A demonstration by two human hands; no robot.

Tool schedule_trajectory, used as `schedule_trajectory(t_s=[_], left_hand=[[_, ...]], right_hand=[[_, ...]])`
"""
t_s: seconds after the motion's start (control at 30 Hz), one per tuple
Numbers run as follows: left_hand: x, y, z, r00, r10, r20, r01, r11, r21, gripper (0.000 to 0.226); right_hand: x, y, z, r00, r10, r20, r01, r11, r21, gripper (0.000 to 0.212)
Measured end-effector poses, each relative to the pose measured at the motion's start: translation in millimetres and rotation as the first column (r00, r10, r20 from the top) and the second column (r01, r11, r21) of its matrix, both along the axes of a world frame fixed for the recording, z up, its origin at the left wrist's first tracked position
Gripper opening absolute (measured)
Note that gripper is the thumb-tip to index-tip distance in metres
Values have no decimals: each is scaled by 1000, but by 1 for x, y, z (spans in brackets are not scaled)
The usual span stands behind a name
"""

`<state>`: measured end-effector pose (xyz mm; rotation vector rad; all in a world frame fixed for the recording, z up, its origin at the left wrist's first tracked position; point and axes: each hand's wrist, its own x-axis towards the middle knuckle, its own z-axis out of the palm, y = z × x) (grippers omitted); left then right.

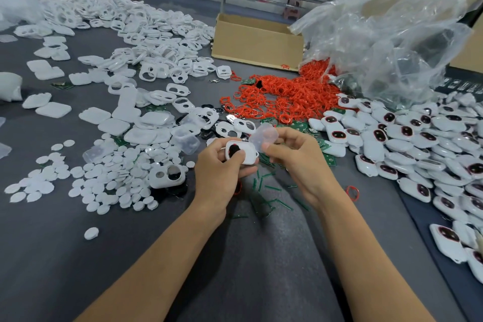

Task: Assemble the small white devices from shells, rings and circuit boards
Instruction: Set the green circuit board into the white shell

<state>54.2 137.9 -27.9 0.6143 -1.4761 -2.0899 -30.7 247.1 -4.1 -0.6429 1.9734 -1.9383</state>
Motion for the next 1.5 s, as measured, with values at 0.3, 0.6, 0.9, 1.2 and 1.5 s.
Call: schedule_trajectory(t_s=[0.3,0.6,0.9,1.2,1.5], left_hand=[[-1,3,-3,999,-24,28,26,997,-72,24],[0,3,-2,990,-139,-22,139,990,19,26],[0,0,-5,983,-177,58,182,978,-100,42],[2,0,-3,985,-169,43,173,973,-150,36],[0,0,-1,986,-165,6,165,986,-5,27]], right_hand=[[10,-10,0,990,56,-129,-55,998,8,29],[11,-12,0,861,-121,-494,191,977,93,22],[8,-8,4,829,-50,-557,167,972,162,21],[12,-11,-1,814,45,-579,141,952,272,22],[10,-10,-4,649,58,-758,251,925,285,24]])
